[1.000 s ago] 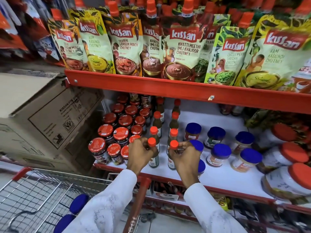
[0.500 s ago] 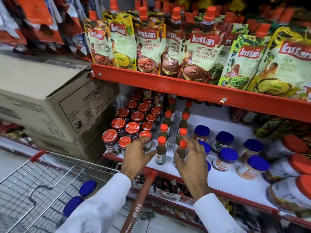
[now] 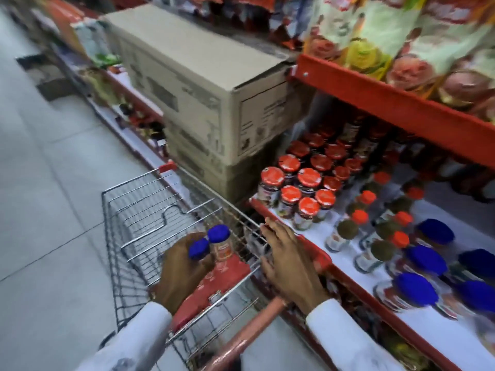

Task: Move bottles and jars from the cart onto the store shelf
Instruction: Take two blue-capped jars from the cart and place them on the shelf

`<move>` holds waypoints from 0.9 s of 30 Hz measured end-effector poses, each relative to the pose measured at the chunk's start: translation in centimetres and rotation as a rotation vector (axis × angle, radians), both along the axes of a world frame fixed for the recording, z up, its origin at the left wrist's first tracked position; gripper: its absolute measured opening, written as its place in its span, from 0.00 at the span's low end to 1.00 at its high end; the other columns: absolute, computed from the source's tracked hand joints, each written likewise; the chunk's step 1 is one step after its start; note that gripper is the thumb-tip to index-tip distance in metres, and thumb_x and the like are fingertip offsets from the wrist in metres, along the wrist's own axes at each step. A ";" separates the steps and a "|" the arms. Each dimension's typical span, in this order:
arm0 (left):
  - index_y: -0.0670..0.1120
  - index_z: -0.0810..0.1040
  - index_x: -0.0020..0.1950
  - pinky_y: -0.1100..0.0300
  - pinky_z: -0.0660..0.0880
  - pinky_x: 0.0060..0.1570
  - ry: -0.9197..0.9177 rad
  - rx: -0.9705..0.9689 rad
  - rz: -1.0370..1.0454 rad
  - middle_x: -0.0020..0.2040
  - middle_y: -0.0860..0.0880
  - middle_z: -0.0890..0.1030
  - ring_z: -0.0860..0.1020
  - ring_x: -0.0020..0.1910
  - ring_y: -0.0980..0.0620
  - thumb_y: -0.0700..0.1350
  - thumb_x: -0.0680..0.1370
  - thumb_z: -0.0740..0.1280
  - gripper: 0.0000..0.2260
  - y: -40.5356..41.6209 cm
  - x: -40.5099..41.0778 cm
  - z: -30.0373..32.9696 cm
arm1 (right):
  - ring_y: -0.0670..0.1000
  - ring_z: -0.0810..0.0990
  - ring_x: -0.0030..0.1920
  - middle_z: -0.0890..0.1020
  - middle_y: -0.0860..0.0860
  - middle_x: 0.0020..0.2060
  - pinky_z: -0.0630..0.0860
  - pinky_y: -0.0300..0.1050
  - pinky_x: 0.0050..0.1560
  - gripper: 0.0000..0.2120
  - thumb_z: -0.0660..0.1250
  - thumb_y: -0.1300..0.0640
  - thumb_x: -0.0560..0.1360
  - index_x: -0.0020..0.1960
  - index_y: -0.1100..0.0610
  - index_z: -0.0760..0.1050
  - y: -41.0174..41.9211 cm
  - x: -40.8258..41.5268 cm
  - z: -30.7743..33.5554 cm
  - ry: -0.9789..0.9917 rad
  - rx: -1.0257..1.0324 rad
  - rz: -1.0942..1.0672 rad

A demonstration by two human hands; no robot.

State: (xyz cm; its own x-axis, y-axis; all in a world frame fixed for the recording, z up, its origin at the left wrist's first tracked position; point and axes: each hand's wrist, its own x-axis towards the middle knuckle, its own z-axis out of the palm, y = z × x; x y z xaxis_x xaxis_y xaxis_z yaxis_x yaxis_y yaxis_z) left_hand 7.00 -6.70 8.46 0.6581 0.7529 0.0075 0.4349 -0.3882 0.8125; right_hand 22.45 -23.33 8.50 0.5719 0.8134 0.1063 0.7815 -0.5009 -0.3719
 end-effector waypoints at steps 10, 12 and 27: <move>0.47 0.79 0.54 0.55 0.77 0.52 0.205 -0.479 0.298 0.51 0.46 0.84 0.80 0.47 0.48 0.53 0.60 0.81 0.26 5.1 -1.0 -10.5 | 0.49 0.75 0.56 0.77 0.54 0.60 0.70 0.38 0.55 0.31 0.75 0.71 0.66 0.67 0.65 0.68 12.3 2.4 -7.6 0.795 -0.122 -0.170; 0.46 0.80 0.55 0.56 0.78 0.50 0.196 -0.501 0.307 0.52 0.48 0.85 0.82 0.46 0.49 0.54 0.56 0.80 0.30 5.4 -0.2 -11.8 | 0.54 0.77 0.60 0.77 0.58 0.65 0.74 0.49 0.61 0.36 0.76 0.73 0.62 0.67 0.65 0.68 13.6 3.4 -10.7 0.860 -0.131 -0.193; 0.45 0.77 0.50 0.60 0.77 0.42 0.113 -0.374 0.377 0.45 0.49 0.85 0.83 0.43 0.48 0.49 0.61 0.82 0.23 4.6 0.6 -14.2 | 0.50 0.83 0.52 0.84 0.51 0.52 0.73 0.29 0.41 0.31 0.83 0.64 0.56 0.57 0.56 0.77 14.8 4.2 -12.6 0.791 -0.157 -0.110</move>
